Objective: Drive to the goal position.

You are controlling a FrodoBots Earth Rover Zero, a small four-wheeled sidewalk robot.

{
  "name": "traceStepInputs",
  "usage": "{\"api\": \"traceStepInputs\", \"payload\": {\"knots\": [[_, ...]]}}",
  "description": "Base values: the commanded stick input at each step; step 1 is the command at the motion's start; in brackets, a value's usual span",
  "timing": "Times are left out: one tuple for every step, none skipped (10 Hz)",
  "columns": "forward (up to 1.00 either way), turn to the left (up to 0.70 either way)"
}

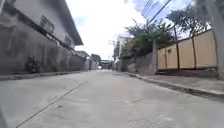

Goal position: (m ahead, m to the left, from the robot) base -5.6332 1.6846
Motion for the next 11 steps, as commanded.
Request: {"api": "traceStepInputs", "payload": {"knots": [[0.7,0.0],[0.7,0.0],[0.7,-0.23],[0.7,-0.3],[0.7,-0.35],[0.7,-0.25],[0.7,-0.06],[0.7,0.0],[0.7,0.0],[0.7,0.0],[0.7,0.0]]}}
